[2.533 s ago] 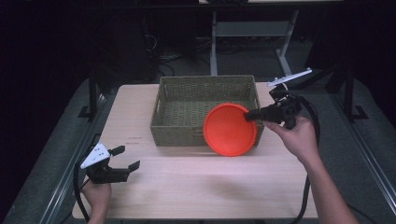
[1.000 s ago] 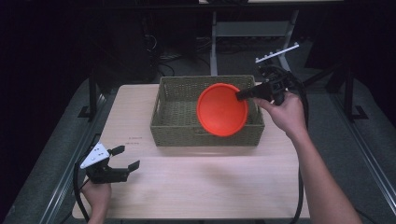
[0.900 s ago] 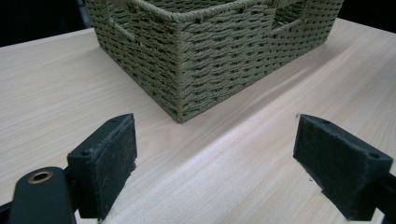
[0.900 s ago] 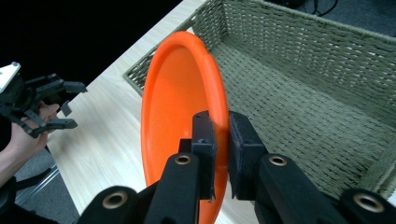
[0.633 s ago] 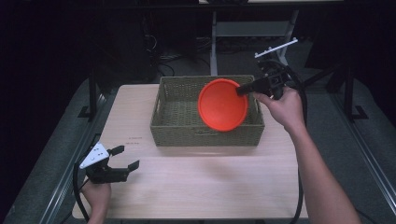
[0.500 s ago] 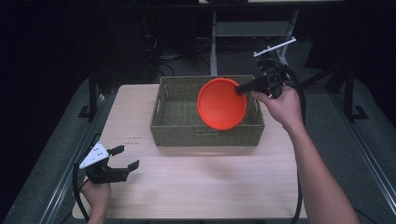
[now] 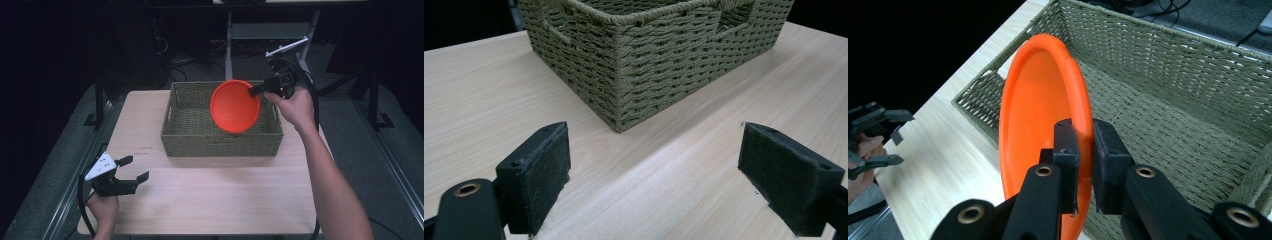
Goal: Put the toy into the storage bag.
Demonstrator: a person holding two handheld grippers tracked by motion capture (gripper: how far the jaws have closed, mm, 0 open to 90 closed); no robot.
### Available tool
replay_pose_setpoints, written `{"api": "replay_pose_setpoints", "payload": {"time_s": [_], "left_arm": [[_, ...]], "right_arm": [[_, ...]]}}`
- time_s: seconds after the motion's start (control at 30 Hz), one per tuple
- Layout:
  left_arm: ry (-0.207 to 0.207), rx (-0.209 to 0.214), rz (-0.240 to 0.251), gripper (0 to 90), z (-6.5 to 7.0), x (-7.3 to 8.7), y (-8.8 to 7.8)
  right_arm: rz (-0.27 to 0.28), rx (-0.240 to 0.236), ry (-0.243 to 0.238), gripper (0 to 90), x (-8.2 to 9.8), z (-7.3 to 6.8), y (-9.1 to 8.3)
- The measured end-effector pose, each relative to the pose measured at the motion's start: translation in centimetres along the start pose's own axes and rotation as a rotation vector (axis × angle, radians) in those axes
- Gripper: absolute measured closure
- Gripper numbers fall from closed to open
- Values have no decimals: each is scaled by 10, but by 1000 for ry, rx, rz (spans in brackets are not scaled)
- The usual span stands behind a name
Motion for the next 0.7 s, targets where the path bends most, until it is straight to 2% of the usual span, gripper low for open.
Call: {"api": "replay_pose_setpoints", "payload": {"time_s": [0.1,0.47,0.7], "left_arm": [[2,0,-1,126,0,0,0],[-11,-7,2,126,-2,0,-1],[-12,-4,6,126,-1,0,1]], "right_arm": [[-3,5,3,819,-2,3,3],[1,29,77,819,-8,29,24],[-5,41,84,818,-9,37,33]]}}
Point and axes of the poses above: each handheld gripper's, and its own axes: y roughly forward along the jaws, x roughly out of its underside, z roughly to its right, the point moved 10 cm from there along y, roughly forward along the jaws, and after that the axes turned 5 degrees about -x, right-handed, at the moved point
